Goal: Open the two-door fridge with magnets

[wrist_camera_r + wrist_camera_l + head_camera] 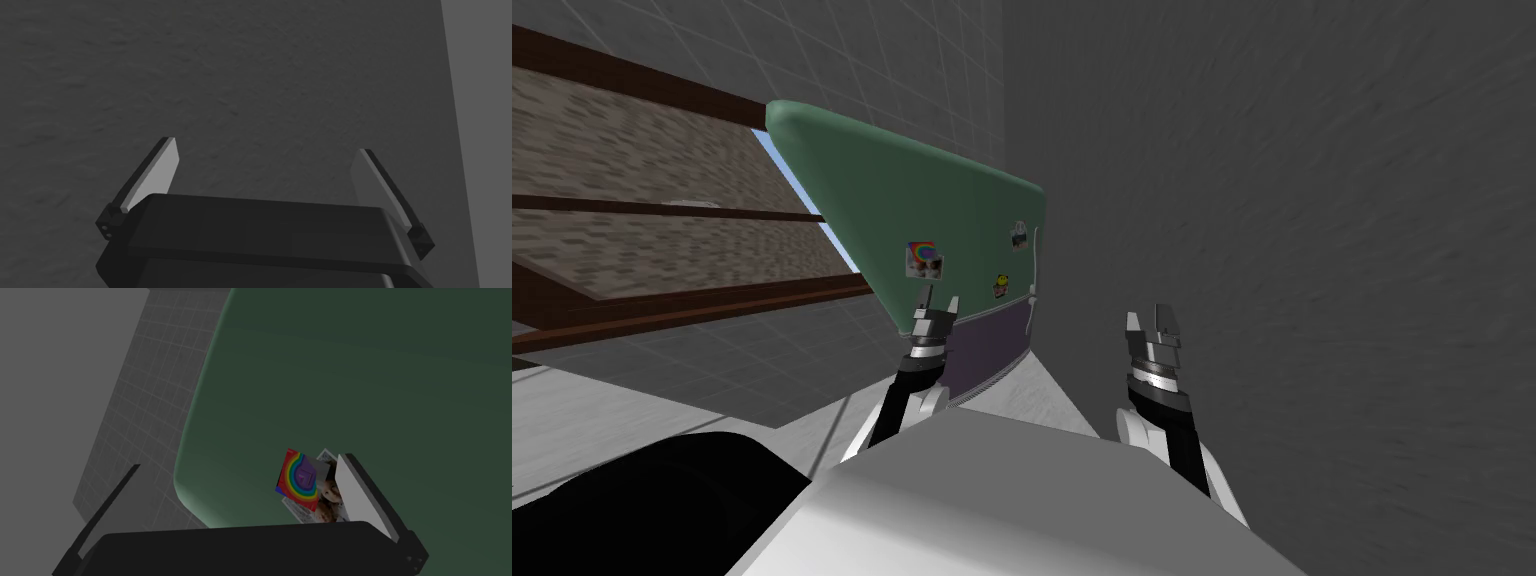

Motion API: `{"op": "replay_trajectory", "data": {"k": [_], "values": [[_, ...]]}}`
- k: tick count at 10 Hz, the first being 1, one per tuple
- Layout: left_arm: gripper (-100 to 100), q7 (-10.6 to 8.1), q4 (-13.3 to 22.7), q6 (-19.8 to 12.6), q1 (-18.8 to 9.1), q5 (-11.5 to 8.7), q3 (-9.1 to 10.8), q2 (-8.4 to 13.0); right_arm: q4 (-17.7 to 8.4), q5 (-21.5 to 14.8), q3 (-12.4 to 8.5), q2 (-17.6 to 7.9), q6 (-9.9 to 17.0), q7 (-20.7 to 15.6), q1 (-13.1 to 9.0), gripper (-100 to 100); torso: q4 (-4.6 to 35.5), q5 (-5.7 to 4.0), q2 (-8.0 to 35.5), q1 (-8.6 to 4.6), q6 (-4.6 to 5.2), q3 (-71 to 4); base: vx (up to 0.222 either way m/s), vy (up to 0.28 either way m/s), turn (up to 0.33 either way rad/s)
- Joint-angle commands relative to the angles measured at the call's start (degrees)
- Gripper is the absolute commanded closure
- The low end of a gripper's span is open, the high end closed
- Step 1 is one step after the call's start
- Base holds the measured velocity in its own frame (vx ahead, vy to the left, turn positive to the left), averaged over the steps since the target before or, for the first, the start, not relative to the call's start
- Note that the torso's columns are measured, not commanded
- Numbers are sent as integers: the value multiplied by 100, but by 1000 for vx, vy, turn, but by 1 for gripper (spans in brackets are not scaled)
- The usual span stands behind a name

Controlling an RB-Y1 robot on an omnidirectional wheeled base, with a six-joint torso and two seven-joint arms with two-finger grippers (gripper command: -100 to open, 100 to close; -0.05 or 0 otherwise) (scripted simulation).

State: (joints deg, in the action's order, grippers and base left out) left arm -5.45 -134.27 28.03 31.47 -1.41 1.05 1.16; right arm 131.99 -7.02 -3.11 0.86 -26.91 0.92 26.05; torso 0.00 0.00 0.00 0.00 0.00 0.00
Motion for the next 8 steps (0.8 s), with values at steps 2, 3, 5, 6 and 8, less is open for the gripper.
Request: {"op": "replay_trajectory", "data": {"k": [2,3,5,6,8], "values": [[0,0,0,0,0,0,0,0,0,0,0,0,0,0,0,0,600,0,597,0,0,-1200,0,0,0],[0,0,-1,0,0,0,0,0,1,0,0,0,0,0,0,0,1006,0,1003,0,0,-2014,0,0,0],[0,0,-1,0,0,0,0,0,1,0,0,0,0,0,0,0,1846,0,1845,0,0,-3692,0,0,0],[0,0,-1,0,0,0,0,0,1,0,0,0,0,0,0,0,2268,0,2269,0,0,-4536,0,0,0],[0,0,-2,1,0,0,0,0,2,0,0,0,-1,0,0,0,3114,0,3116,0,0,-6227,0,0,0]]}}
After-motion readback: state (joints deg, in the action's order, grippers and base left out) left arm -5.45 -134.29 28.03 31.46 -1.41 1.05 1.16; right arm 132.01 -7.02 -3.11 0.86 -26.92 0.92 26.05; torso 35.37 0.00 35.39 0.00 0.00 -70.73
